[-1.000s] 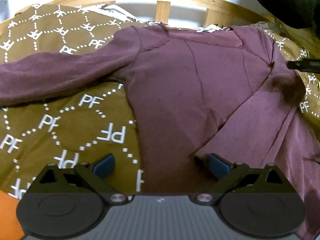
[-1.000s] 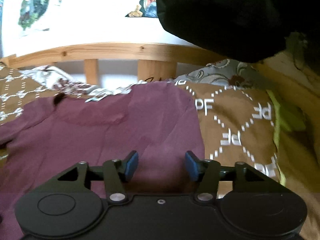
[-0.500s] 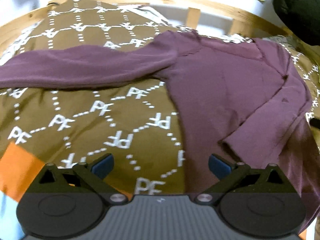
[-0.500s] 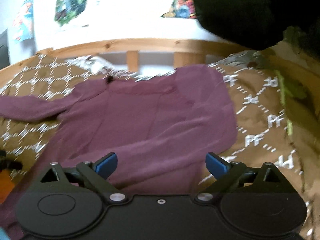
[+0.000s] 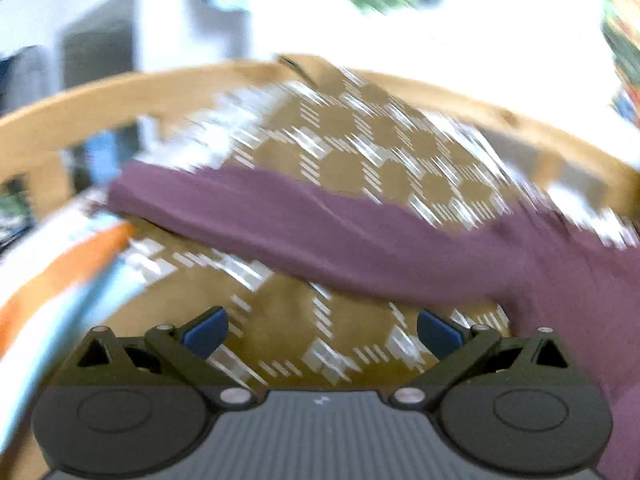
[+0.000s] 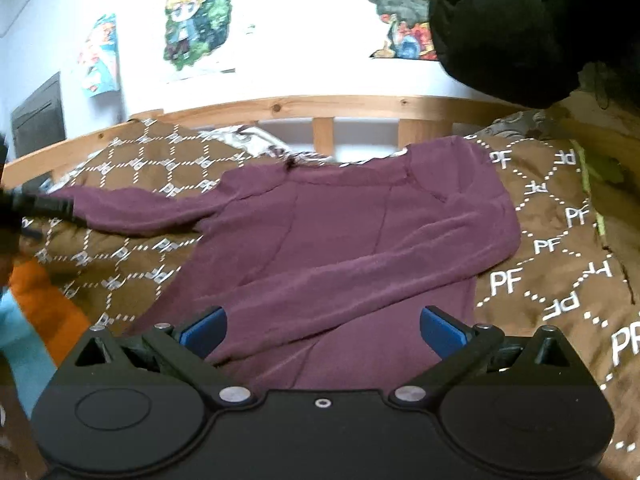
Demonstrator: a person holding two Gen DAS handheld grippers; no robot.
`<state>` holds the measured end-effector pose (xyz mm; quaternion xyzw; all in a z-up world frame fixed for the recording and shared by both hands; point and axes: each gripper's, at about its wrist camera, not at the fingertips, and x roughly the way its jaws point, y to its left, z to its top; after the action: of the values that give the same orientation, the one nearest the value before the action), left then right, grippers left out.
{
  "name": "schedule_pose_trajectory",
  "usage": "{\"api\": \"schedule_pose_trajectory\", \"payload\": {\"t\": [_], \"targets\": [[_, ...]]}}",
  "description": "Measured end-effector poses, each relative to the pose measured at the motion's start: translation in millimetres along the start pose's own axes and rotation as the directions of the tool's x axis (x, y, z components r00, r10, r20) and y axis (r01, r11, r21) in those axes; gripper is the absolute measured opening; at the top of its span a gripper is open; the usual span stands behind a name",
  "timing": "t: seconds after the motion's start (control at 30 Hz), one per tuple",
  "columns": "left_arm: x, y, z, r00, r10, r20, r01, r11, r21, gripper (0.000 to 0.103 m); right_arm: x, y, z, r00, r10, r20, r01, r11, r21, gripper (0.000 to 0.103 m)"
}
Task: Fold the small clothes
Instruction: 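Reach to the other sleeve cuff and close the left gripper on it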
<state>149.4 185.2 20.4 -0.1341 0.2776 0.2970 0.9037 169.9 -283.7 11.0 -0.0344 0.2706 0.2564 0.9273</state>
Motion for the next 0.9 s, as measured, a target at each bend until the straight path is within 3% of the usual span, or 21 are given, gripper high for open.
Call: {"api": "schedule_pose_trajectory", "payload": {"t": [0.1, 0.3, 0.4, 0.47, 0.5, 0.53, 0.57, 0.7, 0.77, 0.9], "targets": [[6.5, 18.3, 13.2, 0.996, 0.077, 0.038, -0.075, 0.995, -0.07, 0.102, 0.6, 2.7, -7.5, 1.0, -0.002, 0.002, 0.002, 1.0, -0.008, 0.102], [31.8, 43.2, 42.5, 0.988, 0.145, 0.049, -0.134, 0.975, -0.178, 0.091, 8.2, 1.7, -14.4, 1.0, 0.022, -0.018, -0.021, 0.999, 0.04, 0.102], [44.8, 51.4, 51.2, 0.983, 0.183, 0.018, -0.174, 0.957, -0.23, 0.061, 9.6, 1.0, -16.9, 0.999, 0.021, -0.026, -0.02, 0.999, 0.051, 0.102], [50.2, 52.9, 53.2, 0.974, 0.225, 0.013, -0.215, 0.944, -0.249, 0.026, 10.1, -0.3, -17.6, 0.999, 0.02, -0.03, -0.018, 0.998, 0.065, 0.102], [49.1, 53.6, 52.8, 0.973, 0.227, 0.031, -0.212, 0.943, -0.258, 0.021, 10.4, -1.1, -17.5, 0.999, 0.019, -0.031, -0.016, 0.997, 0.071, 0.102], [45.3, 55.4, 48.9, 0.974, 0.219, 0.055, -0.198, 0.944, -0.263, 0.01, 10.5, -1.8, -17.8, 0.999, 0.017, -0.032, -0.014, 0.997, 0.078, 0.102], [40.7, 55.4, 46.6, 0.974, 0.213, 0.081, -0.185, 0.947, -0.262, 0.007, 10.7, -2.6, -18.1, 0.999, 0.014, -0.034, -0.011, 0.996, 0.083, 0.102], [17.7, 40.0, 45.8, 0.954, 0.198, 0.225, -0.155, 0.968, -0.197, 0.005, 12.4, -6.7, -19.3, 0.999, 0.005, -0.048, 0.0, 0.993, 0.118, 0.102], [5.4, 27.7, 49.6, 0.943, 0.14, 0.301, -0.104, 0.986, -0.133, 0.005, 12.2, -8.9, -19.6, 0.999, 0.003, -0.049, 0.004, 0.991, 0.134, 0.102], [-27.9, -6.5, 53.6, 0.896, -0.035, 0.443, 0.011, 0.998, 0.057, 0.005, 9.0, -11.0, -18.4, 0.999, -0.004, -0.036, 0.009, 0.991, 0.133, 0.102]]}}
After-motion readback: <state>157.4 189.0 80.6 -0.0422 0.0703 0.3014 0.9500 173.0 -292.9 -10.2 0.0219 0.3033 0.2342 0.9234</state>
